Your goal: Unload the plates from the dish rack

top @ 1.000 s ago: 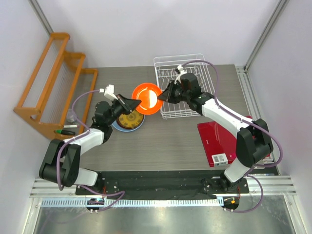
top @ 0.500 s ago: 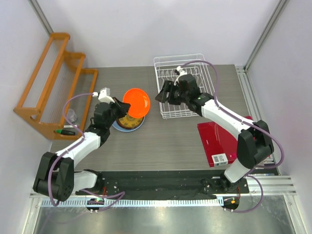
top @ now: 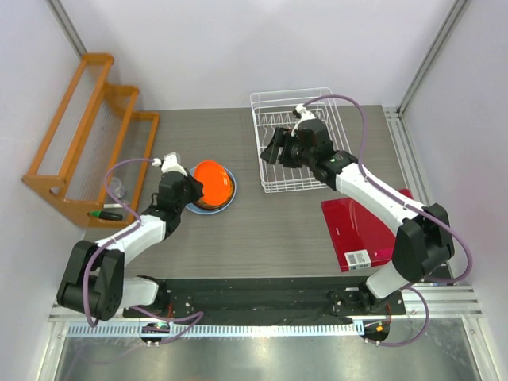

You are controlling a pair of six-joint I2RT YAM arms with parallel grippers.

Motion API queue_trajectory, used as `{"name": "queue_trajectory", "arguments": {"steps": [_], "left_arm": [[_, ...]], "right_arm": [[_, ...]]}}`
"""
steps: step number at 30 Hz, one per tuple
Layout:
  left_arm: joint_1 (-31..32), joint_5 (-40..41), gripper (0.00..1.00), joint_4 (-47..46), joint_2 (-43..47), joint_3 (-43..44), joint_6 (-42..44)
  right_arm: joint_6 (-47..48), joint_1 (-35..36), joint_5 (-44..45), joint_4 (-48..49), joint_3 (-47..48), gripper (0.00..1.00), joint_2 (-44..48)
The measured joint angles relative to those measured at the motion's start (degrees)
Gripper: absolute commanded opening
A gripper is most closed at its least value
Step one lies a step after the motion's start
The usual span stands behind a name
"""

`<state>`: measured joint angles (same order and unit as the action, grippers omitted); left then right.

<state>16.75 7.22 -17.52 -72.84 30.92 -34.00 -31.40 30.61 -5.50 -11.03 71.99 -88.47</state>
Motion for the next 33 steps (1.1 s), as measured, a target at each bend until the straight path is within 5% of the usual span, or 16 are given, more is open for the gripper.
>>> {"name": "queue_trajectory", "arguments": {"steps": [6,8,10,11,18,22,33], "left_arm": [[-0.22,0.7,0.06,-1.27,-2.25,-0.31,-0.22],[-0.28,0.72,0.3,-1.99,-2.78,-0.31,-0.28],[-0.28,0.72,0.37,-2.6,-3.21,-0.31,-0.13],[-0.28,0.7,0.49,-2.36,-3.45,-0.31,-0.11],[-0.26,0.72,0.62,-0.7,-4.68,-0.35,0.13],[-0.26,0.74,0.99,-0.02,-4.59,-0.35,0.61],[-0.26,1.79,1.0,8.37,1.95,1.92,2.47]], "right_arm": [[0.33,-0.11,0.48,-0.26,-1.57,0.7,-0.02],[0.48,-0.28,0.5,-0.39,-1.99,0.7,-0.02],[0.59,-0.46,0.52,-0.57,-2.34,0.7,-0.02],[0.66,-0.5,0.55,-0.66,-2.45,0.7,-0.02],[0.92,-1.09,0.76,-0.83,-2.54,0.71,-0.02],[1.05,-1.29,1.18,-0.76,-2.99,0.71,-0.02],[2.91,-2.82,4.24,-1.27,-5.77,0.74,1.73]]}}
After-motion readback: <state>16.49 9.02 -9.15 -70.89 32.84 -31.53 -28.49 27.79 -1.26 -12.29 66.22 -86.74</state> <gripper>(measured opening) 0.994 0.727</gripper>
